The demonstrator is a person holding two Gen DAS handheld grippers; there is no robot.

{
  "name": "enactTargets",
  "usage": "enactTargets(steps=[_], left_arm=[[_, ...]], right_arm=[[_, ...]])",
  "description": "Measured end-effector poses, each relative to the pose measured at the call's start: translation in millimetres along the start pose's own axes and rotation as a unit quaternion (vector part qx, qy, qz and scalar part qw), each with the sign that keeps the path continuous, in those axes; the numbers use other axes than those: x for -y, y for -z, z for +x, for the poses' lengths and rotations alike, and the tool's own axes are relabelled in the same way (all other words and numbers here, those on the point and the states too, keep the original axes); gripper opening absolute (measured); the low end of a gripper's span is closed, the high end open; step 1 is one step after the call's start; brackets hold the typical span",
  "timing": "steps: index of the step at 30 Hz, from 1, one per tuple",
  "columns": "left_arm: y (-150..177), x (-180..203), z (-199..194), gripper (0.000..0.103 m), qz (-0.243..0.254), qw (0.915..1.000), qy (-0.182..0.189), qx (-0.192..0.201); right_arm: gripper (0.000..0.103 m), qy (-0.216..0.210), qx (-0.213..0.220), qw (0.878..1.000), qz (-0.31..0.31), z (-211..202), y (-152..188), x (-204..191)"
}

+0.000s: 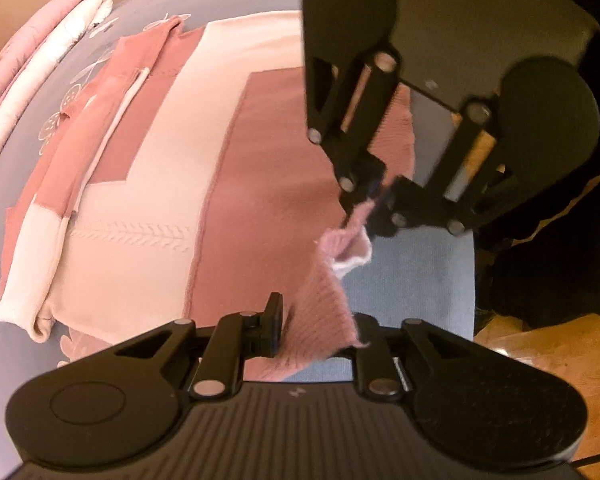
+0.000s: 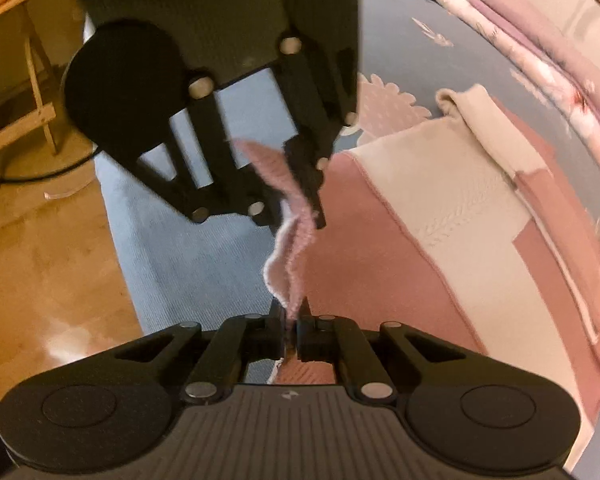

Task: Fold clothes
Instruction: 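Lift the held hem edge off the bed with both tools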

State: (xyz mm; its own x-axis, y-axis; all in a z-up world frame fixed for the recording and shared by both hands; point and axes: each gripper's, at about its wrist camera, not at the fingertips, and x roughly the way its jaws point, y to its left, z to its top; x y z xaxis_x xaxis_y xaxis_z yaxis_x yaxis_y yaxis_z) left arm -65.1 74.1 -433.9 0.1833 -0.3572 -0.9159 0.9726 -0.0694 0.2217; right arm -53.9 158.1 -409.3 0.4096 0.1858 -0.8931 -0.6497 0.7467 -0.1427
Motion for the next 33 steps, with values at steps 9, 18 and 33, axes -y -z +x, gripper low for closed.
enactTargets(steps=[9, 18, 33], left_arm=[[-13, 26, 0, 0.03, 0.122, 0.9912, -0.052, 0.002], [-24, 28, 6, 0.006, 0.119, 0.9919, -0.045, 0.001], [-36, -12, 0, 0.005, -0.003, 0.9989, -0.046, -0.005]], right_arm=[[0.006, -0.014, -0.006, 0.999, 0.04, 1, -8, 16], [0.007, -0.01, -0.003, 0.999, 0.042, 0, -11, 14], [0.057, 0.056, -0.03, 0.995, 0.072, -10, 34, 21]])
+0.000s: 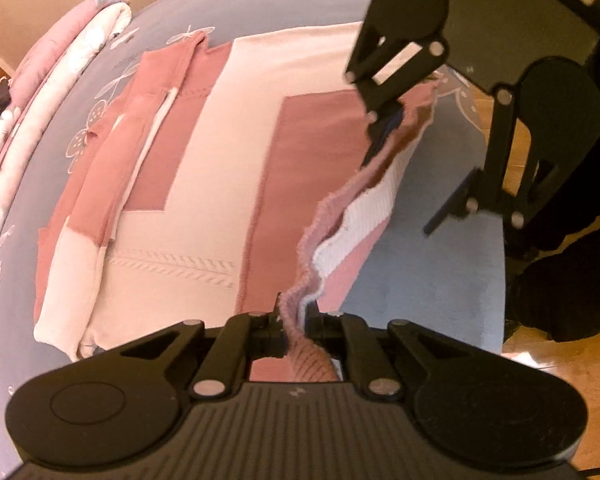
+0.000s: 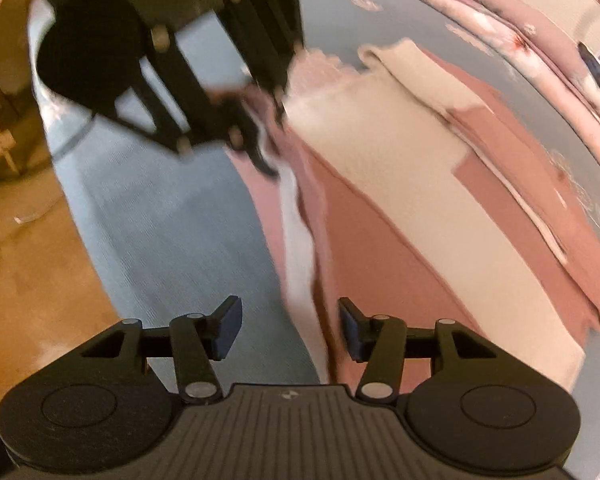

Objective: Fold clothes

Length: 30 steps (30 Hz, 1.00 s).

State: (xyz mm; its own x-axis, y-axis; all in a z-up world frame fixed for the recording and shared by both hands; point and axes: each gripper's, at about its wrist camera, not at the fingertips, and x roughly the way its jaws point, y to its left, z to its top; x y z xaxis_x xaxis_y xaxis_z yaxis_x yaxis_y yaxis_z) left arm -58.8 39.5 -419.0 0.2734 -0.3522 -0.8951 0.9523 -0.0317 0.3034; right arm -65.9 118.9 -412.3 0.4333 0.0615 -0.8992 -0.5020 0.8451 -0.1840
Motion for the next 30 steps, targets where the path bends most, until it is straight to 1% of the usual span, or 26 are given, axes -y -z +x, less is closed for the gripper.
enactTargets(steps=[5, 9, 12, 15, 18, 21, 23, 26, 30], left_arm=[[2, 1, -2, 0.005, -0.007, 1.0, -0.003, -0.005], [1, 0, 0, 0.005, -0.009, 0.9999, -0.008, -0.008], [1, -5, 3, 0.005, -0.02, 0.9997, -0.009, -0.011], [0, -9, 5, 0.005, -0.031, 0.9994, -0.01, -0.014], [-1, -11, 8, 0.005, -0.031, 0.9993, -0.015, -0.016], [-2, -12, 10, 0.005, -0.035, 0.999, -0.018, -0.019], [-2, -14, 12, 0.005, -0.039, 0.9988, -0.018, -0.021], [-3, -15, 14, 0.005, -0.043, 0.9986, -0.021, -0.025], [-4, -15, 14, 0.005, -0.041, 0.9985, -0.023, -0.025]], right_arm=[[0.057, 0.033, -0.016, 0.999, -0.004, -3, 19, 6], [0.057, 0.052, -0.033, 0.998, 0.002, -3, 33, 13], [0.057, 0.065, -0.041, 0.997, 0.013, -7, 44, 21], [0.057, 0.071, -0.044, 0.996, 0.019, -14, 54, 26], [0.058, 0.087, -0.049, 0.995, 0.022, -19, 62, 31], [0.063, 0.098, -0.058, 0.993, 0.035, -22, 71, 38], [0.063, 0.11, -0.065, 0.991, 0.041, -23, 77, 42], [0.063, 0.117, -0.072, 0.989, 0.047, -26, 85, 48], [0.063, 0.125, -0.084, 0.988, 0.036, -25, 96, 53]])
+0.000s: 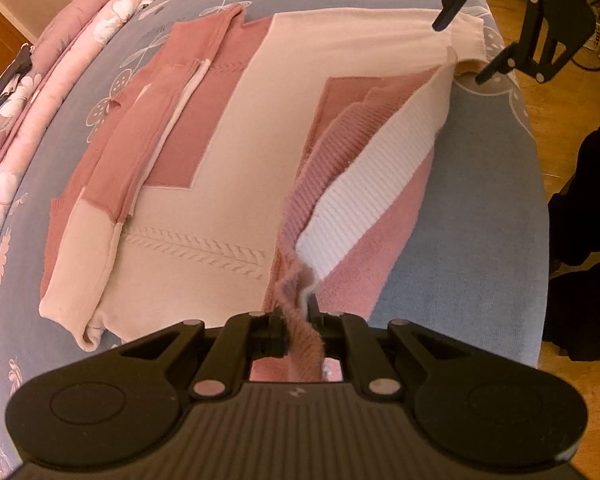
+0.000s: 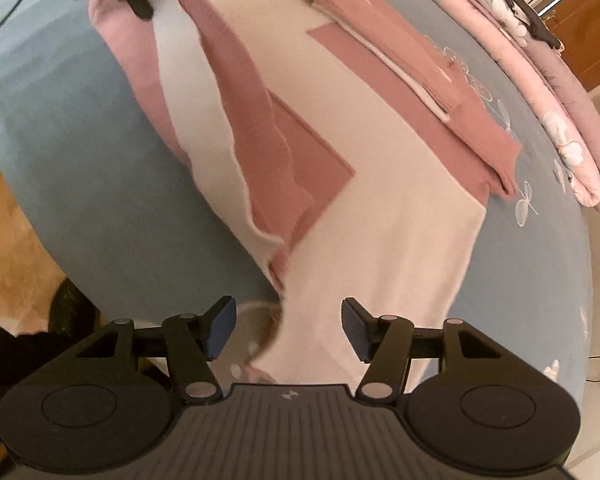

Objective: Fold clothes

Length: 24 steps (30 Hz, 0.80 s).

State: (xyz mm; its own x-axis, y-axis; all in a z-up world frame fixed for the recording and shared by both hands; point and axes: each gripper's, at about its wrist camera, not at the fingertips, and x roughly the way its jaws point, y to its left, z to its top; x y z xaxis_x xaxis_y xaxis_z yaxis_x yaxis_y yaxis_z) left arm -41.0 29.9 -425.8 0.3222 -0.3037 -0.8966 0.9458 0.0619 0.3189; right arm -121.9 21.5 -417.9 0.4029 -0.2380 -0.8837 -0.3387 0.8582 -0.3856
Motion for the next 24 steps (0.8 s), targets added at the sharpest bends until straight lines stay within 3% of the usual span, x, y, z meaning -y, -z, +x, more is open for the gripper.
enactTargets(steps=[6, 14, 24], left_arm=[[-1, -2, -2, 0.005, -0.004, 1.0, -0.001, 0.0], [-3, -5, -4, 0.005, -0.004, 1.0, -0.005, 0.004], [-4, -12, -9, 0.005, -0.023, 0.9994, -0.02, 0.015]], right_arm=[[0.063, 0.016, 0.002, 1.0, -0.02, 10, 5, -5], [0.066, 0.064, 0.034, 0.997, -0.028, 20, -21, -20], [0.064, 0.128, 0.013, 0.991, -0.041, 31, -17, -17]])
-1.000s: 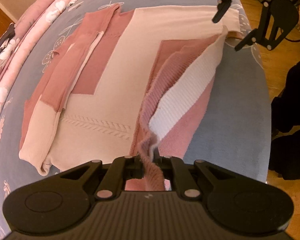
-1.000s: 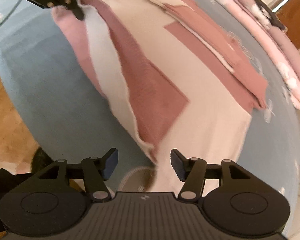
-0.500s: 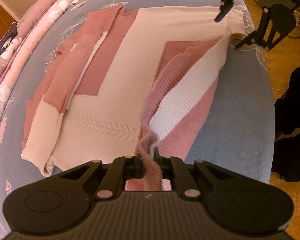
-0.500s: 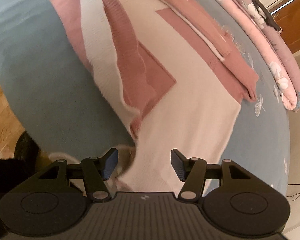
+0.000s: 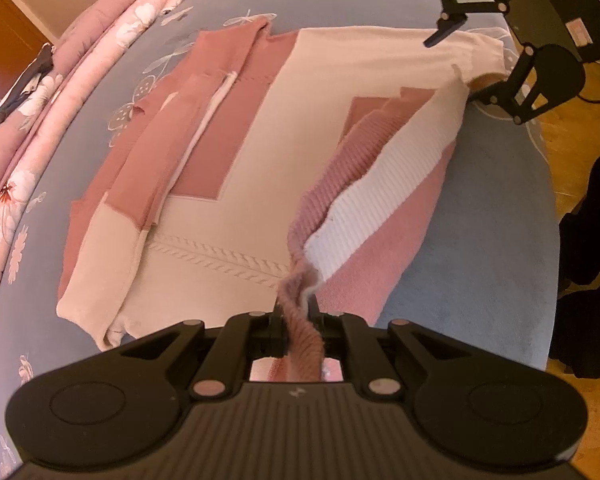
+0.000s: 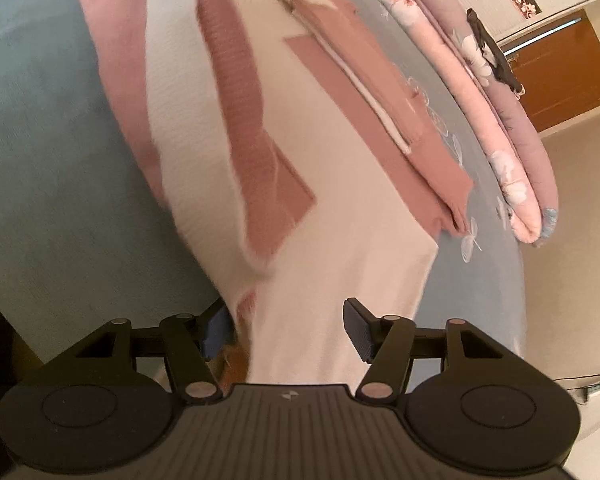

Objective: Fold clothes

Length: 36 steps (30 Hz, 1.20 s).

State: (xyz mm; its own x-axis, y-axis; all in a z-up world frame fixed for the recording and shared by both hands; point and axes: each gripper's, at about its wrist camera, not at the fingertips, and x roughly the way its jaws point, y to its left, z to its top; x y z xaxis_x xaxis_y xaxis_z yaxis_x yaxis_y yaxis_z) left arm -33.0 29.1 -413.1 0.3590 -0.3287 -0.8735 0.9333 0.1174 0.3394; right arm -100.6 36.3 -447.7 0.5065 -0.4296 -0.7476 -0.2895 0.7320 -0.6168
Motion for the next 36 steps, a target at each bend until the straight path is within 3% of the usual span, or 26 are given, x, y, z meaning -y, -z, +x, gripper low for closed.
enactTargets(steps=[4, 9, 12, 16, 26, 36], left_arm=[[0, -1, 0, 0.005, -0.004, 1.0, 0.0, 0.0], [1, -1, -1, 0.005, -0.006, 1.0, 0.0, 0.003], [3, -1, -3, 0.005, -0.008, 1.0, 0.001, 0.005], [7, 1, -6, 0.005, -0.012, 0.9999, 0.001, 0.007], [16, 1, -19, 0.005, -0.009, 0.9997, -0.014, 0.019], [6, -25, -11, 0.005, -0.014, 0.9995, -0.022, 0.018]], right_arm=[[0.046, -0.015, 0.011, 1.0, -0.013, 0, 3, 0], [0.033, -0.025, 0.021, 0.998, -0.045, 0, 2, -6], [0.008, -0.044, 0.009, 0.998, -0.052, 0, 3, -5], [0.006, -0.055, 0.007, 0.997, -0.06, -2, -1, 2], [0.006, -0.037, 0.013, 0.994, -0.098, -3, -24, 27], [0.006, -0.015, 0.028, 0.994, -0.105, 14, -55, 56]])
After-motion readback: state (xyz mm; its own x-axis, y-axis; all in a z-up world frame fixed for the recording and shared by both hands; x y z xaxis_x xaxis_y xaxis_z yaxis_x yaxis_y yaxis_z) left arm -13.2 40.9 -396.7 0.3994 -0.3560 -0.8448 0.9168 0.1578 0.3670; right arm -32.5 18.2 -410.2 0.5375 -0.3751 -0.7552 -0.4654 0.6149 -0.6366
